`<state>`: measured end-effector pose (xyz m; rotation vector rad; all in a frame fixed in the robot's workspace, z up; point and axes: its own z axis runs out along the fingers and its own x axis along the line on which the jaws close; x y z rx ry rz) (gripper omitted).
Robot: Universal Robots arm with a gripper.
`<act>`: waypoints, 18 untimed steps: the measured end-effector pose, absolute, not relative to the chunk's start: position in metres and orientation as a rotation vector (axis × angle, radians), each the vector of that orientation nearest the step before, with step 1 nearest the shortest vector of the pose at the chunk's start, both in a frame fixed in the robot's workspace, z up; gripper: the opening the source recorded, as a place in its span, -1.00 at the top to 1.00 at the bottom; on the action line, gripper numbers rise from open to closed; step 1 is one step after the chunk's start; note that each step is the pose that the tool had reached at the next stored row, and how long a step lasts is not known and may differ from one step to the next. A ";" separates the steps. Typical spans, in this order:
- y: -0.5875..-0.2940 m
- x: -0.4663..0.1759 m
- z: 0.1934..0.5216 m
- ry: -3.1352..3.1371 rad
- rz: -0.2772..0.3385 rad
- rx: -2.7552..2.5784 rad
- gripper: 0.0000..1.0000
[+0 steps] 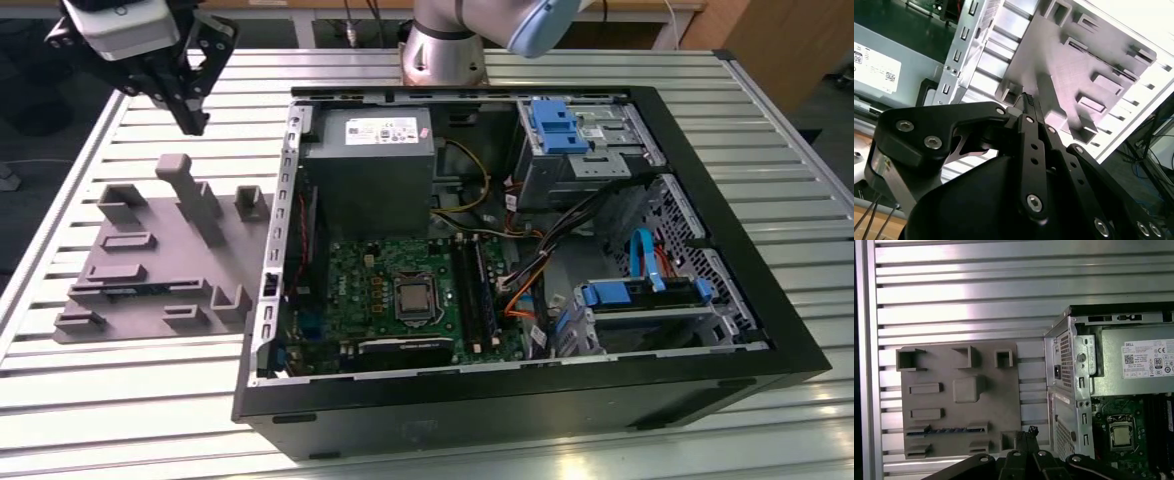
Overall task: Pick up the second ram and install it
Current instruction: 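Reach for the second ram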
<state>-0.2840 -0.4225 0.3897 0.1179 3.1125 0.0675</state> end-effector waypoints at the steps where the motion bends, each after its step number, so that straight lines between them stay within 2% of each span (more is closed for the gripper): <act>1: -0.423 -0.286 0.389 3.112 0.067 0.118 0.79; 18: -0.426 -0.309 0.388 3.113 0.068 0.118 0.79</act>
